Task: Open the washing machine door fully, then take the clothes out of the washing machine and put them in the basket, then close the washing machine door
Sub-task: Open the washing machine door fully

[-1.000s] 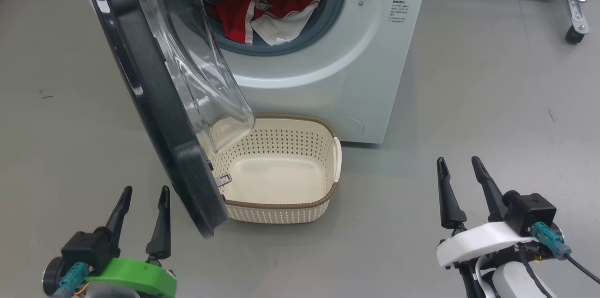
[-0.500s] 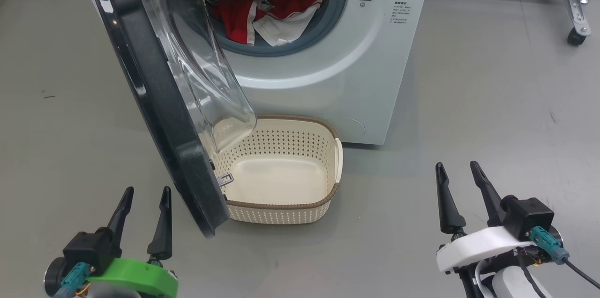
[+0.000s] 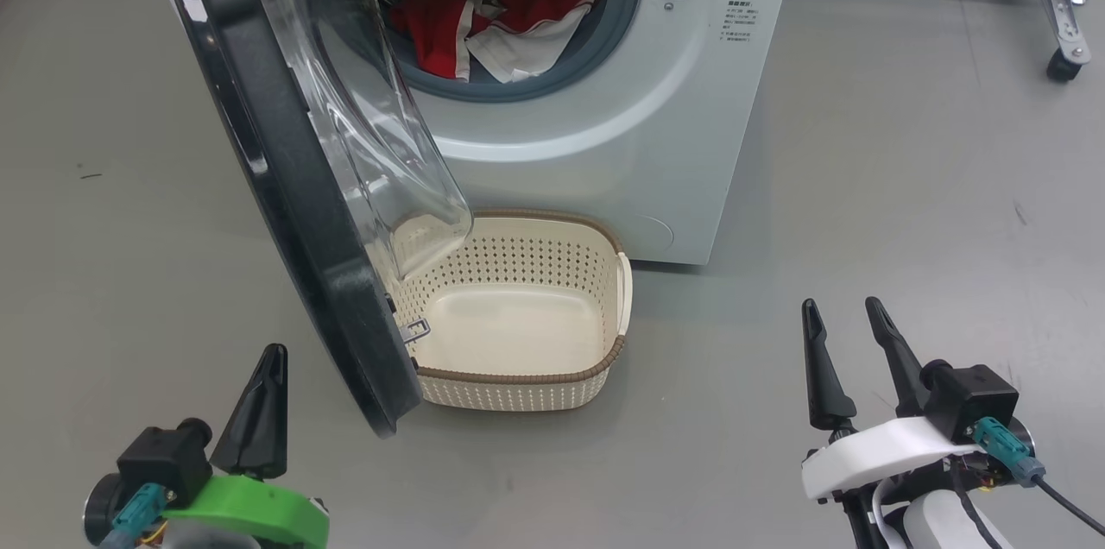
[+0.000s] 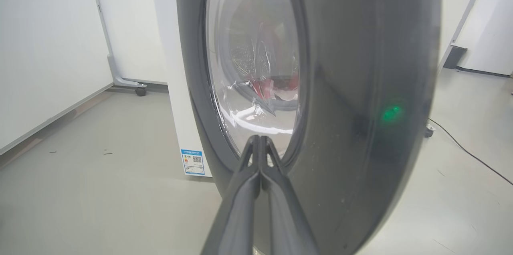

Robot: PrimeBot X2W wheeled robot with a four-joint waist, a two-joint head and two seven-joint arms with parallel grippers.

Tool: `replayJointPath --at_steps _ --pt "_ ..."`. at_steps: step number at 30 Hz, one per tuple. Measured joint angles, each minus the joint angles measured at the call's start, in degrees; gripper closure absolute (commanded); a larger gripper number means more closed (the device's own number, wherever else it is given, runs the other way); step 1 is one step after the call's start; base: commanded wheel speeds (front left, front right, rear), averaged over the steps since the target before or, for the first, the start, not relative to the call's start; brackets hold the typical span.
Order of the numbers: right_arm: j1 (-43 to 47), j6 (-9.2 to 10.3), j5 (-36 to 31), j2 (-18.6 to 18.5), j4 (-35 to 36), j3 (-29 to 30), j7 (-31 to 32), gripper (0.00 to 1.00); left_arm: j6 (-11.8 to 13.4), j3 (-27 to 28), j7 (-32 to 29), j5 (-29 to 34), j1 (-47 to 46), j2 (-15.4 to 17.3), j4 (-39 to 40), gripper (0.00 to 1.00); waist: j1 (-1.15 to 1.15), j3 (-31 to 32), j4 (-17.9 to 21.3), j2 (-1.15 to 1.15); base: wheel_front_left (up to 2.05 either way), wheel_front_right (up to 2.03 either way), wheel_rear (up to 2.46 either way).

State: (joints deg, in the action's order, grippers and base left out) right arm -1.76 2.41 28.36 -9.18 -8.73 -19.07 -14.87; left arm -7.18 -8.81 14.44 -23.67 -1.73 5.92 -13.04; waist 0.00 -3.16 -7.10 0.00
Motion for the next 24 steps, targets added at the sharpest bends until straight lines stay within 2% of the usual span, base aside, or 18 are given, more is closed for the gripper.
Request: replayJointPath --at_steps 14,20,24 --pt "0.00 -0.99 -0.86 1.34 -0.16 1.38 0.00 0.00 0.00 4.67 0.01 -0.01 -3.36 0.36 8.26 1.00 0.00 -0.67 -0.39 0.00 0.00 0.00 0.00" --pt "-0.01 -1.79 -1.47 1.97 -0.56 1.65 0.00 0.00 0.00 6.90 0.02 0.07 -6.67 1.40 13.35 1.00 0.00 -0.88 -0.78 0.00 0.00 0.00 0.00" --pt "-0.01 -1.91 -1.80 2.24 -0.82 1.79 0.00 0.00 0.00 7.88 0.27 0.77 -8.56 3.27 16.06 1.00 0.00 -0.86 -0.84 0.00 0.00 0.00 0.00"
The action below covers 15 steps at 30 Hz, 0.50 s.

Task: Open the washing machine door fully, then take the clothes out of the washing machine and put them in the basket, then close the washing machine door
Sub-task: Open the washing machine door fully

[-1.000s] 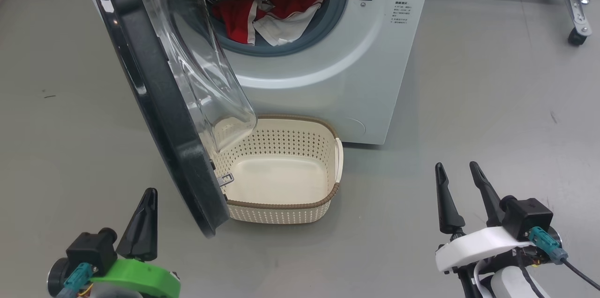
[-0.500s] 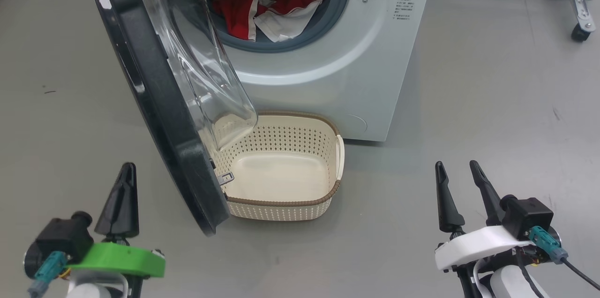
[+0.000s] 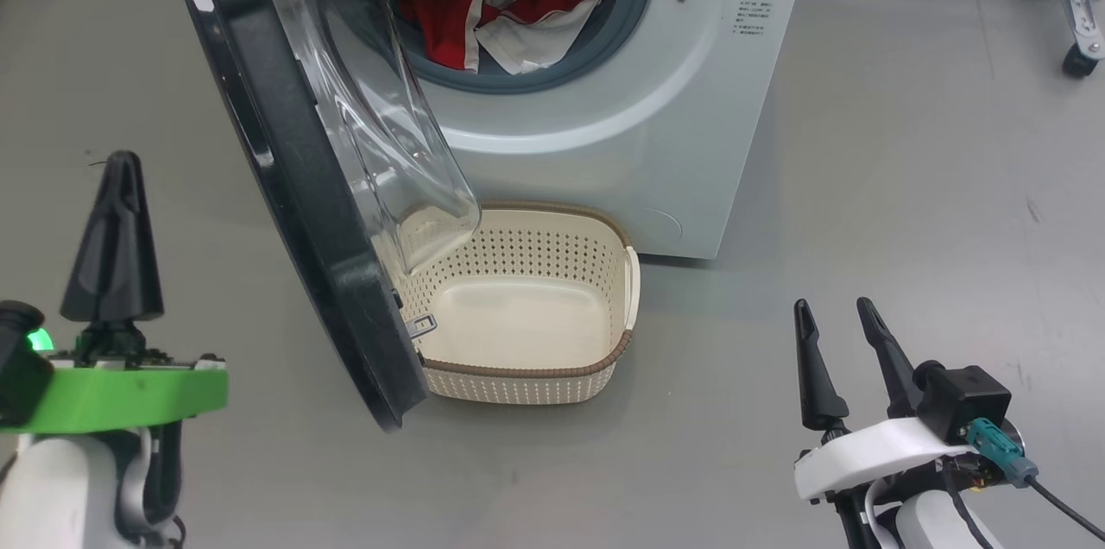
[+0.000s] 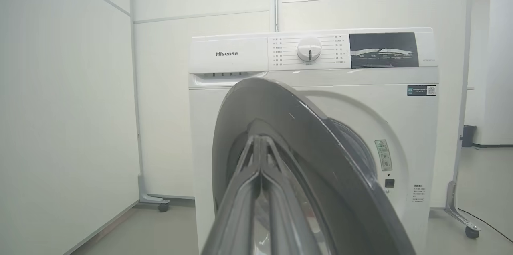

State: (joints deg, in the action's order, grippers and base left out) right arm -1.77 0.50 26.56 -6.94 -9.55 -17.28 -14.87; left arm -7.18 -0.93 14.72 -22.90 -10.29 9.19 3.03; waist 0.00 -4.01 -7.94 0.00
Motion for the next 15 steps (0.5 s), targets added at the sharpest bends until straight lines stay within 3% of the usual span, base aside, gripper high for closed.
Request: replayJointPath --at_steps 15 --pt "0.00 -1.04 -1.02 1.08 -0.78 1.18 0.00 0.00 0.00 -0.30 0.05 0.23 -3.90 2.55 6.90 1.00 0.00 0.48 0.11 0.00 0.00 0.00 0.00"
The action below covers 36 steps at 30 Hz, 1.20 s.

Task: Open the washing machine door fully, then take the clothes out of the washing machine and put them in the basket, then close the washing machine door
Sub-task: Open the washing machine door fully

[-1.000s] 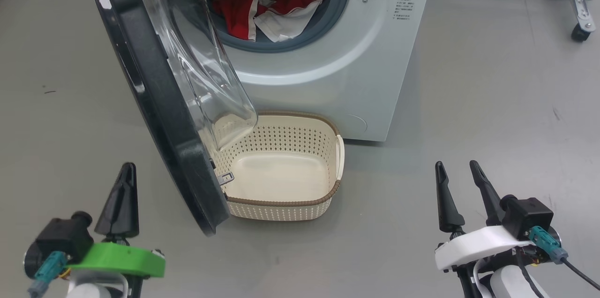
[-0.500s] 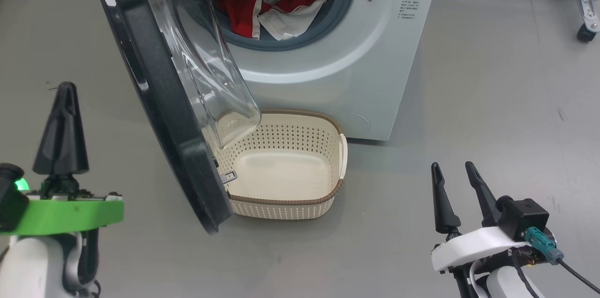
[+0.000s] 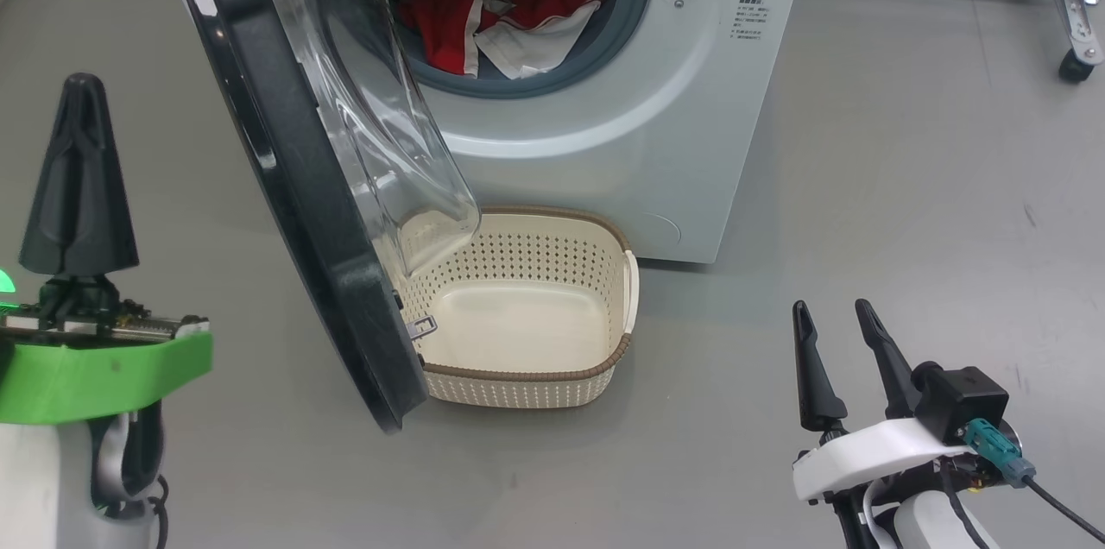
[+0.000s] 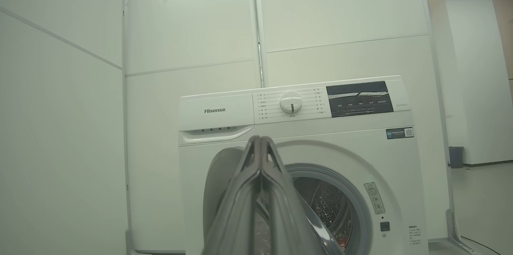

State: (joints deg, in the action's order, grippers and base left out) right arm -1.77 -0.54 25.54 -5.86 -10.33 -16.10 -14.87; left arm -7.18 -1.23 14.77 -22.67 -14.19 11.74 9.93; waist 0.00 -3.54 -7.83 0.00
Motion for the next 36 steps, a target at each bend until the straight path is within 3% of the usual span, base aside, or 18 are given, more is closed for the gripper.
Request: replayJointPath --at_steps 13,24,36 --pt "0.01 -1.05 -0.54 0.53 -0.85 0.78 0.00 0.00 0.00 -10.43 -0.69 0.09 -0.20 0.21 3.60 1.00 0.00 0.57 0.49 0.00 0.00 0.00 0.00" --pt "0.01 -1.86 -1.05 0.92 -1.48 0.97 0.00 0.00 0.00 -21.36 -4.92 0.07 0.47 0.31 2.85 1.00 0.00 0.32 1.08 0.00 0.00 0.00 0.00" --pt "0.01 -2.35 -1.49 1.51 -1.80 1.35 0.00 0.00 0.00 -24.46 -10.50 -2.37 5.00 0.13 -4.58 1.00 0.00 -0.46 1.55 0.00 0.00 0.00 0.00"
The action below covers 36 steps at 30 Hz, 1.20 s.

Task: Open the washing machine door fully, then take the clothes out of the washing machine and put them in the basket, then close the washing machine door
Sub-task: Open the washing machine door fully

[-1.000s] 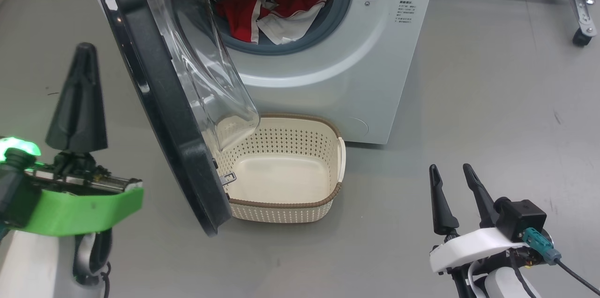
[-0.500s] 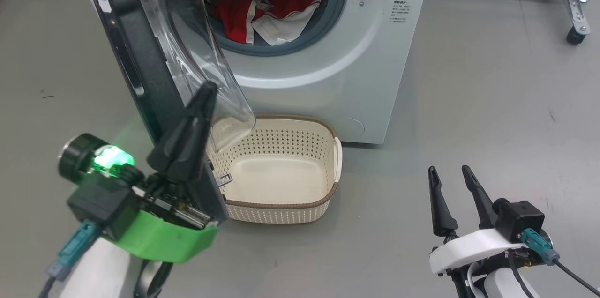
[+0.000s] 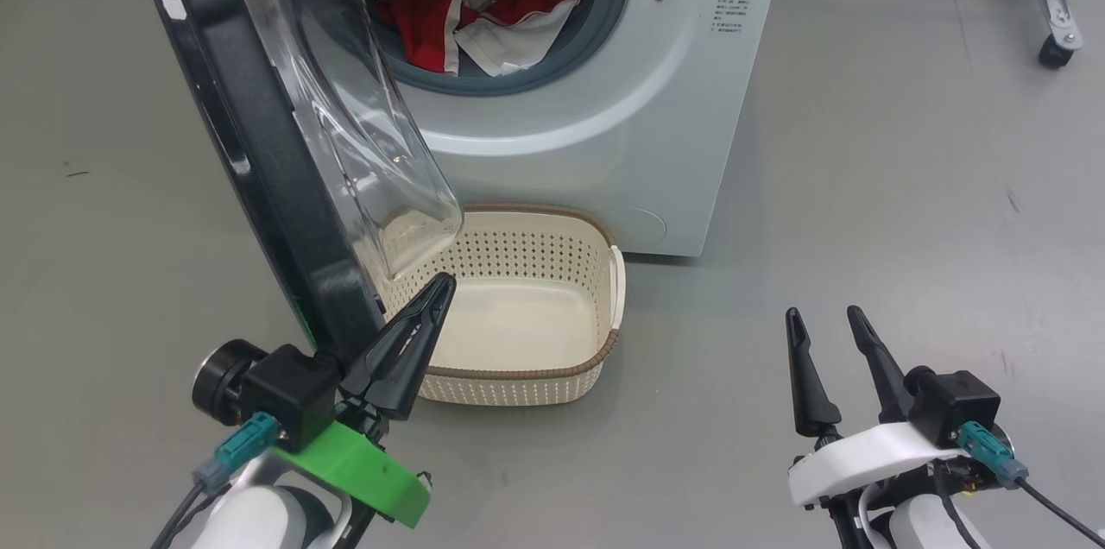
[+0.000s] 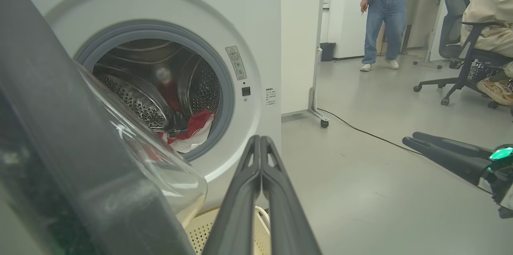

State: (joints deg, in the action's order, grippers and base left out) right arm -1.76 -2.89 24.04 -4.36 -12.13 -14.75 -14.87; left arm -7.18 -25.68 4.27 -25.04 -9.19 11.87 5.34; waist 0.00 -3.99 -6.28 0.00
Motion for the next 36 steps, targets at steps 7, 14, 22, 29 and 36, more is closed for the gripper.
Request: replayJointPath --at_steps 7,14,22,29,36 --pt "-0.01 -0.08 -0.09 0.24 -0.20 0.30 0.00 0.00 0.00 0.09 -1.26 -0.67 0.48 -0.38 -3.07 1.00 0.00 -0.33 0.08 0.00 0.00 0.00 0.00" --pt "-0.01 -0.53 -0.53 0.52 -0.31 0.62 0.00 0.00 0.91 1.44 -2.47 -0.78 0.48 -0.53 -5.79 1.00 0.00 -0.70 0.10 0.00 0.00 0.00 0.00" --pt "-0.02 -0.55 -0.57 0.68 -0.73 1.11 0.00 0.00 1.42 1.69 -3.25 -1.60 0.46 -0.86 -8.01 1.00 0.00 -1.07 0.00 0.00 0.00 0.00 0.00" --pt "-0.04 -0.57 -0.66 0.78 -0.83 1.40 0.00 0.00 1.44 1.69 -3.67 -1.63 0.38 -1.24 -8.99 1.00 0.00 -1.32 -0.25 0.00 0.00 0.00 0.00" --pt "-0.04 -0.58 -0.94 0.88 -1.09 2.01 0.00 0.00 1.42 1.68 -3.21 -1.82 0.20 -1.80 -10.18 1.00 0.00 -1.43 -0.97 0.00 0.00 0.00 0.00"
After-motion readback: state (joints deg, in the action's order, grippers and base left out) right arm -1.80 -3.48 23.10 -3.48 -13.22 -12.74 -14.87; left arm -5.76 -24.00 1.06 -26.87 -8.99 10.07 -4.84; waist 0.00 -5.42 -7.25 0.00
